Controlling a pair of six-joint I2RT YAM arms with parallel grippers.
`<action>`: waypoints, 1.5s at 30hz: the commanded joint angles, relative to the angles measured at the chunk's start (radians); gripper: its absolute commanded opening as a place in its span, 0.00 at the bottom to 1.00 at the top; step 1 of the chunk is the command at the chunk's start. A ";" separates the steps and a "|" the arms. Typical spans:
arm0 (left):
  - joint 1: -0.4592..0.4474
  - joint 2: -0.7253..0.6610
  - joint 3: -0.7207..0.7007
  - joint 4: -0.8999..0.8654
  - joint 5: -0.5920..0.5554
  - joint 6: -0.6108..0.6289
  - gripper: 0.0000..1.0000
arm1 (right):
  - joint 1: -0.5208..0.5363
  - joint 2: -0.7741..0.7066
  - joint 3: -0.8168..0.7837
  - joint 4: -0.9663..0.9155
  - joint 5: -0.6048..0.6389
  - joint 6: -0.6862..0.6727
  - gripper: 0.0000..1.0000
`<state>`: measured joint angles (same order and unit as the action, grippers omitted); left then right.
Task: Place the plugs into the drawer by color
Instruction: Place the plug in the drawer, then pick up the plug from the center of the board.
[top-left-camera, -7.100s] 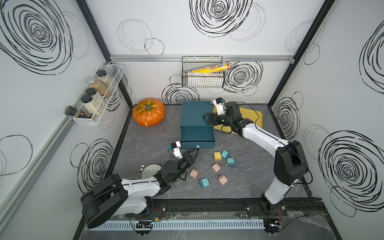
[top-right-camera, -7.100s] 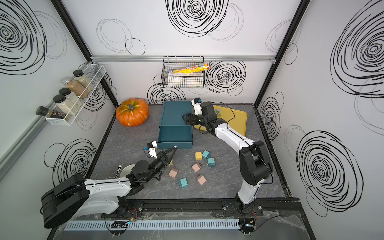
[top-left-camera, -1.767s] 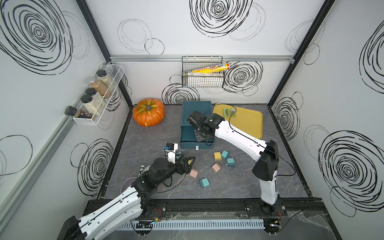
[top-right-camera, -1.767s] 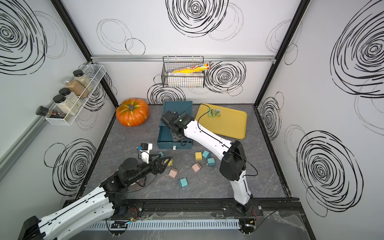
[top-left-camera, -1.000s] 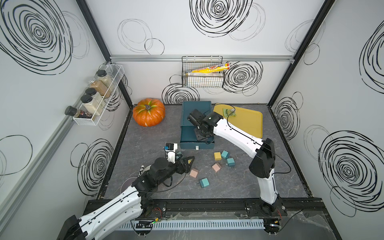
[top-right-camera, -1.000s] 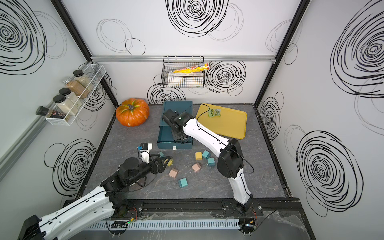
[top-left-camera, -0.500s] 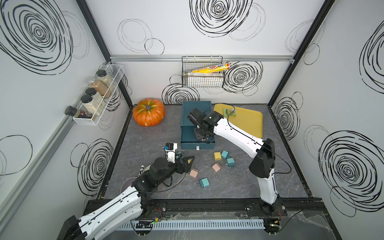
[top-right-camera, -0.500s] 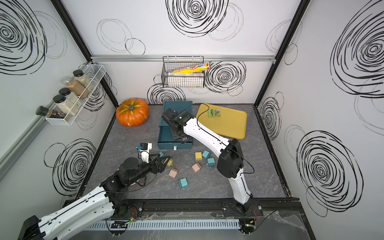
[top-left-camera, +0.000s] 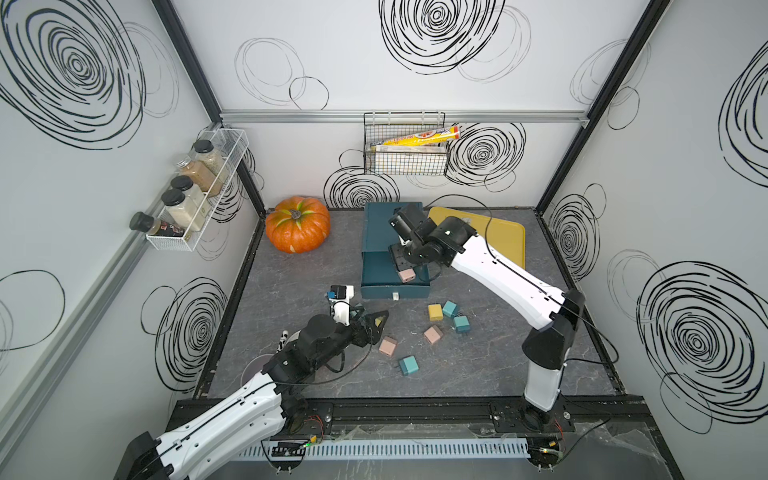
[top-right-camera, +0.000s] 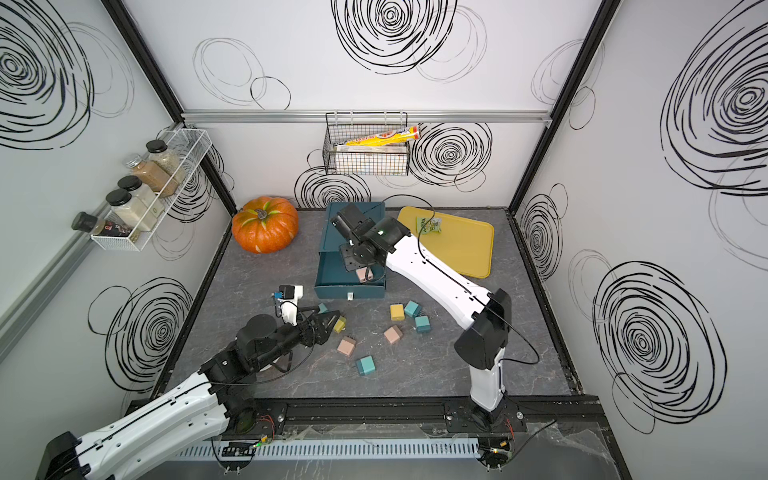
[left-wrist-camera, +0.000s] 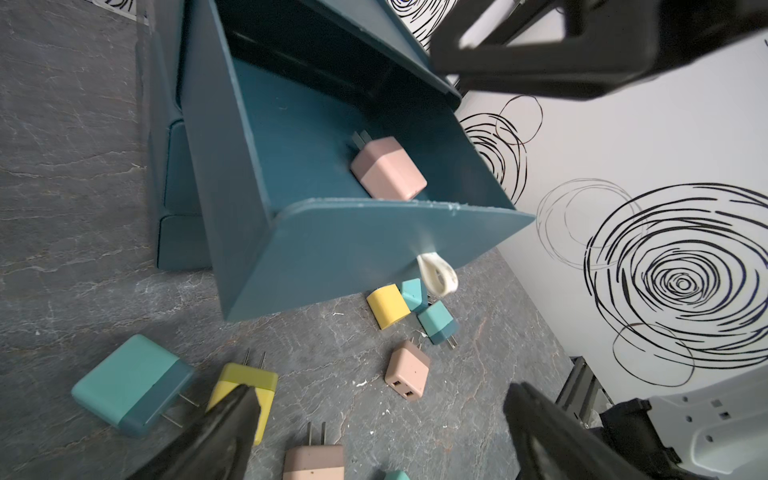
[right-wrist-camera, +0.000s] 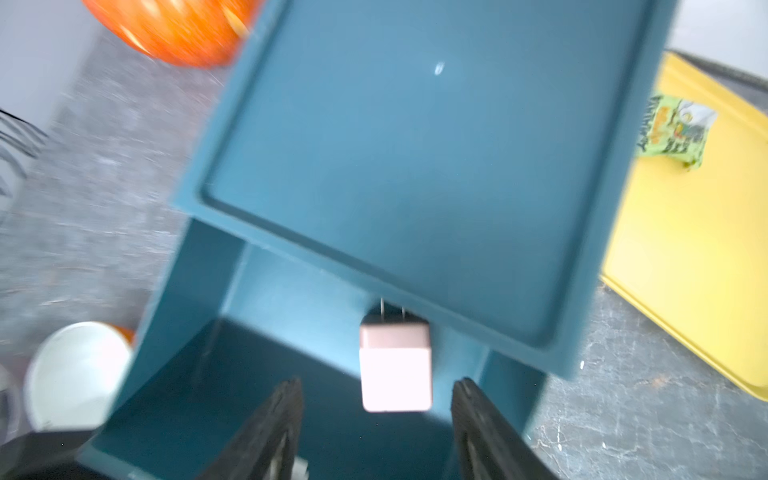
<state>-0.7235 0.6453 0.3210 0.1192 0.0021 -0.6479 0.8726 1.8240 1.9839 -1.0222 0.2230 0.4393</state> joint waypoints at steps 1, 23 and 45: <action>0.007 -0.016 0.044 -0.005 0.006 0.009 0.99 | -0.004 -0.130 -0.118 0.147 -0.027 -0.041 0.62; -0.067 0.221 0.057 -0.134 -0.041 0.124 0.84 | -0.004 -1.079 -1.480 1.133 -0.317 -0.222 0.61; -0.244 0.650 0.193 -0.156 -0.268 0.109 0.69 | -0.006 -1.165 -1.544 1.071 -0.067 -0.177 0.57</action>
<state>-0.9577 1.2823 0.4870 -0.0185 -0.2054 -0.5385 0.8726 0.6647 0.4450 0.0341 0.1352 0.2539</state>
